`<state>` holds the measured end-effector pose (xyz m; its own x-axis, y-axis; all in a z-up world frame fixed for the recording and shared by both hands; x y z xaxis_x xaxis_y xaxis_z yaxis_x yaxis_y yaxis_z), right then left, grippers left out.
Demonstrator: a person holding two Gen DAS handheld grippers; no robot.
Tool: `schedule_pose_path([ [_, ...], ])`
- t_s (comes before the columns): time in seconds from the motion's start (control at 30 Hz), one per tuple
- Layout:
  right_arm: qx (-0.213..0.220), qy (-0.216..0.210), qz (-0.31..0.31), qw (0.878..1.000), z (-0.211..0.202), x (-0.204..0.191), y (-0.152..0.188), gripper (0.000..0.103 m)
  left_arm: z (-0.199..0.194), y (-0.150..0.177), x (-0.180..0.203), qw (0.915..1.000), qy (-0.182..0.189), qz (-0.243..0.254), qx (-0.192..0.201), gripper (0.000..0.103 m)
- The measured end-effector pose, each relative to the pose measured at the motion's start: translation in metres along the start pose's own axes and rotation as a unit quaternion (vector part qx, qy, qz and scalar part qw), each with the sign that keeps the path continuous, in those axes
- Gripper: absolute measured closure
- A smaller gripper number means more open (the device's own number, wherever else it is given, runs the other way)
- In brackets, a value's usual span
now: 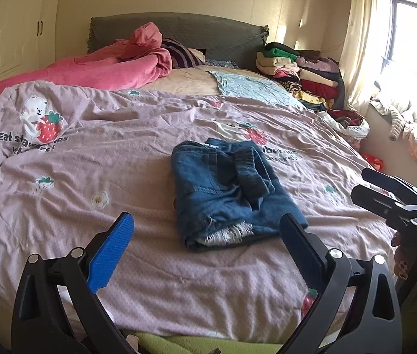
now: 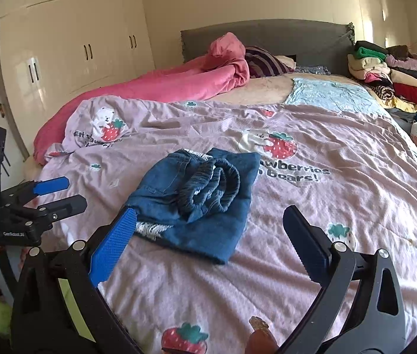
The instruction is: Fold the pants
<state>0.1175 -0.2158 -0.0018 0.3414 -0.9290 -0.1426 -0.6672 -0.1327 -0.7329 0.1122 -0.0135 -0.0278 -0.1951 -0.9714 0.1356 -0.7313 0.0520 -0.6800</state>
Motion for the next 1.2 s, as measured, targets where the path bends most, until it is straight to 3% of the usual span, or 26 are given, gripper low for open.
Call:
schedule_pose_path([
  [0.5, -0.01, 0.023, 0.008, 1.0, -0.006, 0.002, 0.031, 0.009, -0.006, 0.022, -0.001, 0.9999, 0.003, -0.006, -0.014, 0.004],
  [1.2, -0.075, 0.034, 0.018, 0.996, 0.033, -0.002, 0.066, 0.009, 0.027, 0.058, -0.009, 0.9974, -0.001, -0.025, -0.068, 0.004],
])
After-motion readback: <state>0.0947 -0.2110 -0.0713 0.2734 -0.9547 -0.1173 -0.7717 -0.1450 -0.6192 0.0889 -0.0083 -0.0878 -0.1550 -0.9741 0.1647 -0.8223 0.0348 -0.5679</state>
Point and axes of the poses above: each gripper's, at about its wrist camera, not at the fingertips, and z roughly the way its jaws point, x to its right, y to its underside, the point moved 8 cm from there along z, roughly the way its jaws point, and after that the axes turned 8 degrees about -x, right-handed, at the moved point
